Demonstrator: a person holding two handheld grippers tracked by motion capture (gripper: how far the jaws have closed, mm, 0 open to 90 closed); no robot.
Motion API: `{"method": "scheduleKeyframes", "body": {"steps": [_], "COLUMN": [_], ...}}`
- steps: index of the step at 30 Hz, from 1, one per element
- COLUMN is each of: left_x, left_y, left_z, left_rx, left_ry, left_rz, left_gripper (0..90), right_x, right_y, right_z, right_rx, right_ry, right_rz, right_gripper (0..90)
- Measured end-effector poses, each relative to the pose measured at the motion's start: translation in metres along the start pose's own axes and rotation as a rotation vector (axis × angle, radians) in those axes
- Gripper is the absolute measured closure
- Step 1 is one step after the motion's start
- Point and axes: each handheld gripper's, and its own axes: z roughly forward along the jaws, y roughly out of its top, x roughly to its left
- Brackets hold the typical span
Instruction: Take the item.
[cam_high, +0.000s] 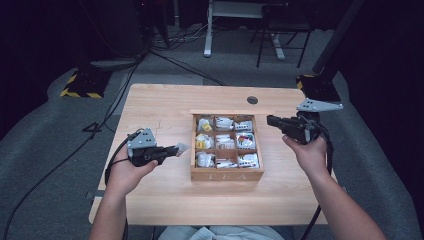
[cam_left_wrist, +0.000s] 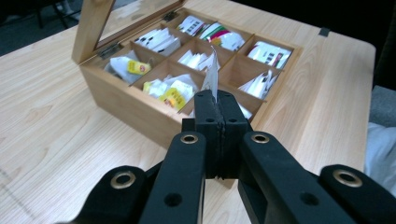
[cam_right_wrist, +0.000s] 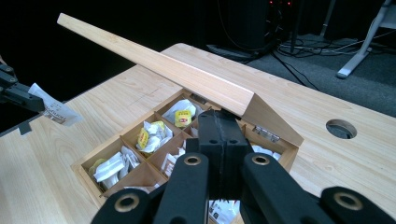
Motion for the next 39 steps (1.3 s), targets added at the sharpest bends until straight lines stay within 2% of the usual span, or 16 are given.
{"method": "scheduleKeyframes", "body": {"steps": [6, 11, 16, 24, 33, 39], "left_x": [0.011, 0.018, 0.023, 0.029, 0.04, 0.049], "left_y": [-0.011, -0.019, -0.025, -0.032, -0.044, -0.054], "left_z": [-0.004, -0.009, -0.012, -0.012, -0.005, -0.001], "left_rx": [0.014, 0.013, 0.052, 0.074, 0.077, 0.068], "left_ry": [0.034, 0.064, 0.128, 0.159, 0.158, 0.168], "left_rz": [-0.012, -0.041, -0.039, -0.04, -0.08, -0.09], "left_gripper": [89.4, 89.4, 89.4, 89.3, 89.3, 89.0], "right_x": [0.0, 0.0, 0.0, 0.0, 0.0, 0.0], "right_y": [0.0, 0.0, 0.0, 0.0, 0.0, 0.0], "right_z": [0.0, 0.0, 0.0, 0.0, 0.0, 0.0], "right_rx": [0.001, 0.0, -0.001, -0.001, 0.0, -0.001], "right_ry": [0.002, 0.001, 0.003, 0.005, 0.005, 0.006], "right_rz": [0.0, 0.001, 0.001, 0.003, 0.004, 0.004], "right_gripper": [90.0, 90.0, 90.0, 90.0, 89.9, 90.0]}}
